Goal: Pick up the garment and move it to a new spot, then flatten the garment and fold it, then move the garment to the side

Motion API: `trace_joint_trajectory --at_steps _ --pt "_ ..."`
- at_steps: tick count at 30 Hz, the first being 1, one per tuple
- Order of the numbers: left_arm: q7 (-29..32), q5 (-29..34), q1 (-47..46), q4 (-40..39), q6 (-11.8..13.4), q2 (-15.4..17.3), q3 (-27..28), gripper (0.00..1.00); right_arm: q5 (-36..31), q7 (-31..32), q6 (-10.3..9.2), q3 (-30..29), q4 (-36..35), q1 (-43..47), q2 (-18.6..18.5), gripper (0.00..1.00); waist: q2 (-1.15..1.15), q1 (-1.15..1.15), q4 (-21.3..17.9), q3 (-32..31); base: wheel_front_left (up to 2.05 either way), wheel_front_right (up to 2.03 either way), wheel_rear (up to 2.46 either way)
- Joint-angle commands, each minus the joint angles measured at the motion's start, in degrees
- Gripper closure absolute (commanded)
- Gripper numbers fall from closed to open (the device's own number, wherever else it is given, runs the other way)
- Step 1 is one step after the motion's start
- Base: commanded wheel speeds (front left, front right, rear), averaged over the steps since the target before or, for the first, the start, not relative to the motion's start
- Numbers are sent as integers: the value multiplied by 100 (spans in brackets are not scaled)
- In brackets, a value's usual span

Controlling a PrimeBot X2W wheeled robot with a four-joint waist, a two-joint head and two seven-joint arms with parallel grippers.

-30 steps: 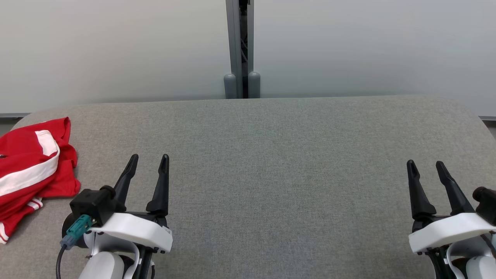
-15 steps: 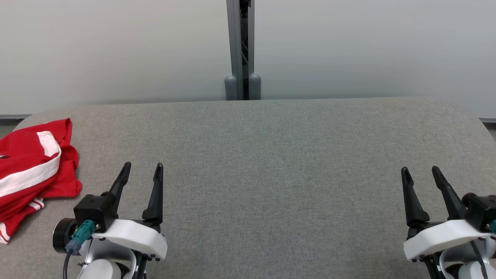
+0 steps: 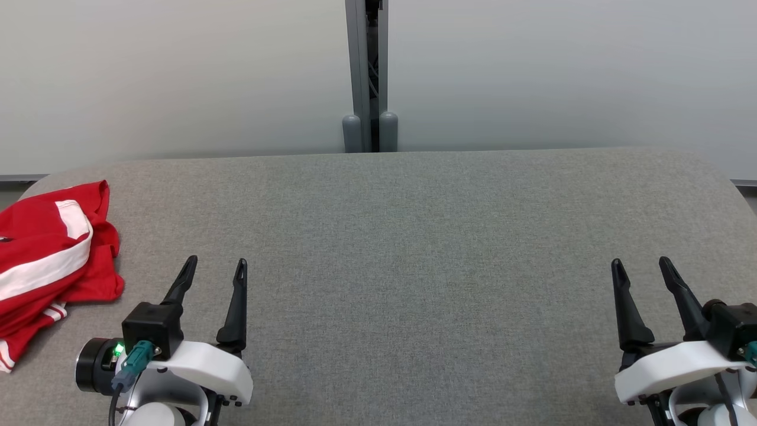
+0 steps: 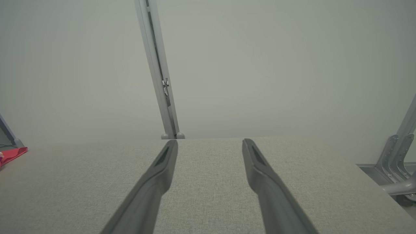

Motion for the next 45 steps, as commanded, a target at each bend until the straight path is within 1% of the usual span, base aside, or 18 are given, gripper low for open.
trace_joint_trajectory --at_steps 1,11,18,30,34,37,45 --pt "20 140 -3 -37 31 45 19 0 -107 -56 25 20 -22 28 -4 0 0 0 2 2 0 0 0" --pt "124 446 46 -48 140 91 9 0 -399 -131 20 84 -93 121 13 0 0 0 10 -6 0 0 0" --pt "178 276 55 -5 112 65 27 0 -248 -73 20 69 -54 128 10 0 0 0 30 0 0 0 0" --pt "209 212 18 -6 160 78 -19 0 -193 -59 20 34 -48 131 10 0 0 0 118 4 0 0 0" --pt "169 195 -65 7 192 46 -17 0 -178 -31 20 57 -90 125 11 0 0 0 274 16 0 0 0" --pt "143 174 -115 4 209 20 -25 0 -185 -20 20 53 -133 122 10 0 0 0 469 39 0 0 0" --pt "93 138 -107 24 251 32 -18 0 -111 54 20 168 -245 138 9 0 0 0 1238 63 0 0 0"
